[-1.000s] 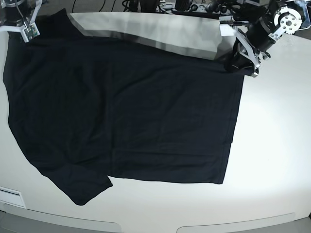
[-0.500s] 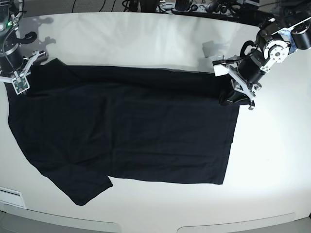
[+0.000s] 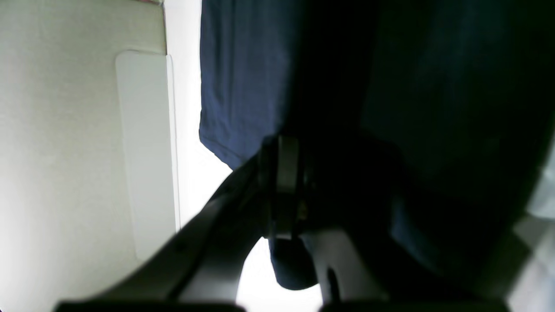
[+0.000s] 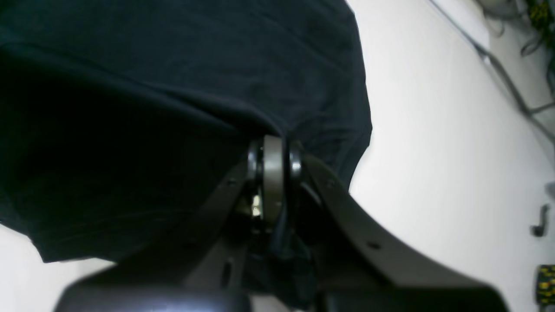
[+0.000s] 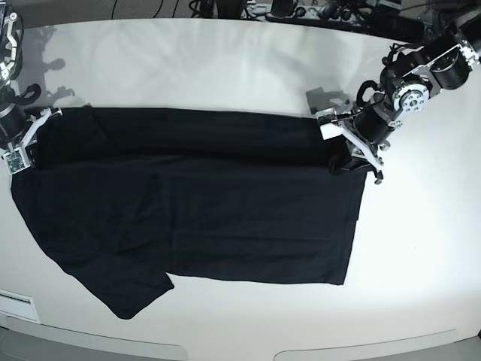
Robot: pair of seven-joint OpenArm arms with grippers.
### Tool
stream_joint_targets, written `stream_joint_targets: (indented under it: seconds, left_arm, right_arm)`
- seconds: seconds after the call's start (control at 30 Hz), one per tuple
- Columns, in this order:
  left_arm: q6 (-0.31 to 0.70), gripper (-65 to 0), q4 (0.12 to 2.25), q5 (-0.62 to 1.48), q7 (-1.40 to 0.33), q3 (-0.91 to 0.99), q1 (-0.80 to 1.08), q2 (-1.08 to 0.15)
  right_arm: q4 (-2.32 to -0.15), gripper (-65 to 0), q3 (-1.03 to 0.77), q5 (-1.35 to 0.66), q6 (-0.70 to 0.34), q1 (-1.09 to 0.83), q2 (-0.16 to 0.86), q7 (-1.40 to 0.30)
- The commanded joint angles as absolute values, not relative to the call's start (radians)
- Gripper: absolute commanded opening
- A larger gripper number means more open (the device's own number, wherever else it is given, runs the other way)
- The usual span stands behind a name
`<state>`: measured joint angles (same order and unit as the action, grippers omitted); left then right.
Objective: Fold the T-shirt properly
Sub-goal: 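Lay the folded edge down and release both grippers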
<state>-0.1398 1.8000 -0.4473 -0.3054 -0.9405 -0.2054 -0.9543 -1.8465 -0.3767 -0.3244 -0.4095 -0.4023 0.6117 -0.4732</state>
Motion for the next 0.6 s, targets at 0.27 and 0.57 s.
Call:
stream_joint_targets:
  seconds: [0.27,0.57]
  left_arm:
    - [-0.228,-43.2,1.765,-0.265,-0.297,-0.927,-0.299,-0.945]
    - [-0.224,-65.0,1.767,-0.066,-0.329,-0.927,-0.297,-0.944]
  right_arm:
    - [-1.792,-30.9,-0.367,-0.397,-0.355,-0.322,0.635,-0.446]
    - [-1.87,-65.0,-0.367,-0.529,-0.381,-0.322,0.632,-0.645]
